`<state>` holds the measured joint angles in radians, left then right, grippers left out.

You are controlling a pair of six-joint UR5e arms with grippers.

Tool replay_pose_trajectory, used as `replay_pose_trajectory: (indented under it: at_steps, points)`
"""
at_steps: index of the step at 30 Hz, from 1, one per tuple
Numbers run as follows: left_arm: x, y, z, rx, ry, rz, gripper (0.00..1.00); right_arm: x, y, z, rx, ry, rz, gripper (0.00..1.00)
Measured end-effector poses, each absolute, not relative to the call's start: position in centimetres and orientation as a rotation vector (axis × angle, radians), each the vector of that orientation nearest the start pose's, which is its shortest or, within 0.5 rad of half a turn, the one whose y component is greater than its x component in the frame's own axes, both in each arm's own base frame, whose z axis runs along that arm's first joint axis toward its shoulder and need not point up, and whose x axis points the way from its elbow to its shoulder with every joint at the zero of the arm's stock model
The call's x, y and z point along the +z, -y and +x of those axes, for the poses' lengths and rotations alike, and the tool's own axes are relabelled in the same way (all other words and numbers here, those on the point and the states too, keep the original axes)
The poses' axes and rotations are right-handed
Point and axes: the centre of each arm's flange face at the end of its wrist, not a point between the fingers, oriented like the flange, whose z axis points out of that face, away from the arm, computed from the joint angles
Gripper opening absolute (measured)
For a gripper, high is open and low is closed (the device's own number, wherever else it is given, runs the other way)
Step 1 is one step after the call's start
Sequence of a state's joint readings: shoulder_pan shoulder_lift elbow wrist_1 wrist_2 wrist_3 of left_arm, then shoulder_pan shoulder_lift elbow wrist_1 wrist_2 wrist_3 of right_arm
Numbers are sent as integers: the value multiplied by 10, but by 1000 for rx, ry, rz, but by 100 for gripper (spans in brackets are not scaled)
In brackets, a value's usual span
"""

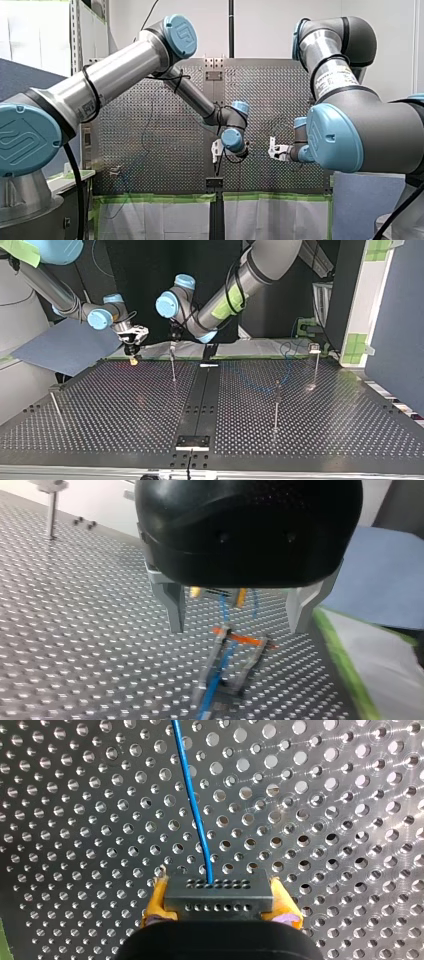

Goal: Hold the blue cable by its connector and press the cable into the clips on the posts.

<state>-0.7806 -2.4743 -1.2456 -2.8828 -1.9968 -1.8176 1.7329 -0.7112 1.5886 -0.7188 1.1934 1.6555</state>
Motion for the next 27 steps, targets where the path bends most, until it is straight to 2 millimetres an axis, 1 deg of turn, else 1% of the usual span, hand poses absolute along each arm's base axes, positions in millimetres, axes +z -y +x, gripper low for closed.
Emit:
replay_pose_trajectory:
  at_steps: [10, 19, 27]
  points:
    - [125, 558, 430, -311, -1772, 154, 100, 25, 613, 272, 1582, 1124, 1693, 0]
    - [157, 548, 408, -303, -1693, 90, 100, 24, 612, 269, 1575, 1136, 1698, 0]
    - [182, 543, 381, -320, -1632, 22, 100, 24, 613, 268, 1573, 1142, 1699, 0]
